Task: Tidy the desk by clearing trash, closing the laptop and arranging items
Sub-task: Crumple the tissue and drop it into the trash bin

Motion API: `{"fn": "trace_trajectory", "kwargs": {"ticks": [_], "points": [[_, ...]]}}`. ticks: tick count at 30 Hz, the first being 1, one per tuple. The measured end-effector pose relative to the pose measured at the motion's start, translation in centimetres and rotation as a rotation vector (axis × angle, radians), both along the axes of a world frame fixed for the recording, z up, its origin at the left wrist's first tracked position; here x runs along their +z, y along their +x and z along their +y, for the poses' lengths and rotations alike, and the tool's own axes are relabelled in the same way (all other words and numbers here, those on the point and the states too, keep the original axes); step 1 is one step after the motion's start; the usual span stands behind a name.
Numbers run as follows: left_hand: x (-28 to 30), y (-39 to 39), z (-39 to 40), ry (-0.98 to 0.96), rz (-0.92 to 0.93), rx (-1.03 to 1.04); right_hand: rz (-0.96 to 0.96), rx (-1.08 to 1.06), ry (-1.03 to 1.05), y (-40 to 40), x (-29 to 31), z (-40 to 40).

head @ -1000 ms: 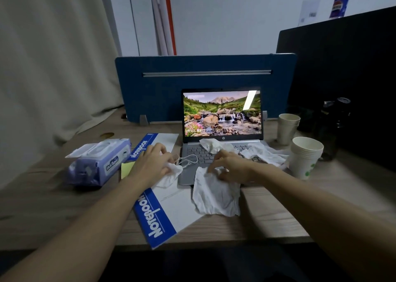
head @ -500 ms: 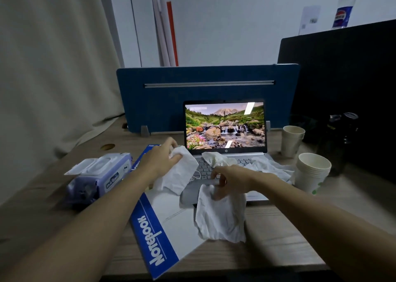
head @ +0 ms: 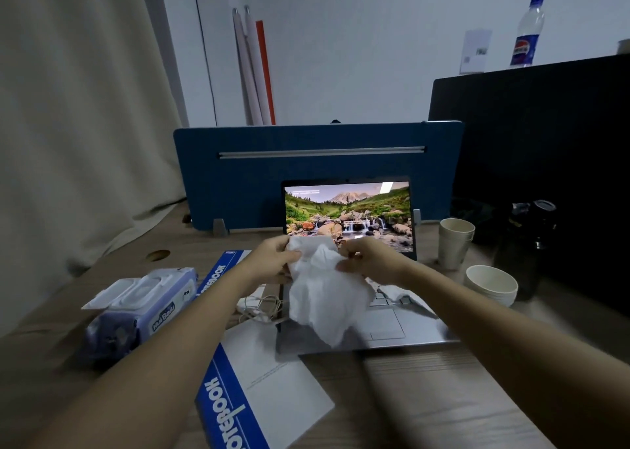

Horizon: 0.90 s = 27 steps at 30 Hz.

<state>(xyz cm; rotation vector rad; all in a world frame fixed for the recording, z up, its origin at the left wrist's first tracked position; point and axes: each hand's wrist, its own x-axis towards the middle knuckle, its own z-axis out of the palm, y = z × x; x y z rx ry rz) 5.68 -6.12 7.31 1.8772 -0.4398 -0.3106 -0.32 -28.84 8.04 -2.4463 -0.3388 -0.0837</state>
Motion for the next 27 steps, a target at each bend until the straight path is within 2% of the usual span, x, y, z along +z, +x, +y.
{"fn": "trace_trajectory", "kwargs": {"ticks": [4,6,9,13,21,27], "points": [[0.1,-0.2,-1.0,-0.215,0.254,-0.07,-0.095,-0.113,0.171,0.8,0.8,0.0],[-0.2,-0.1,-1.3,-0.271,0.297,-0.113,-0.117,-0.165,0.203,1.4,0.7,0.2],[-0.8,0.2,-1.7,-0.233,0.232,-0.161,-0.113,-0.214,0.218,2.4,-0.2,0.5],[-1.9,1.2,-1.9,-0.198,0.176,-0.041,-0.092,-0.251,0.095,3.7,-1.7,0.6],[-3.5,3.2,-0.6,-0.143,0.11,0.052,0.053,-0.133,-0.067,5.3,-4.5,-0.2],[-4.5,4.4,0.0,-0.128,0.04,0.177,0.11,-0.142,-0.193,5.6,-5.6,-1.1]]}}
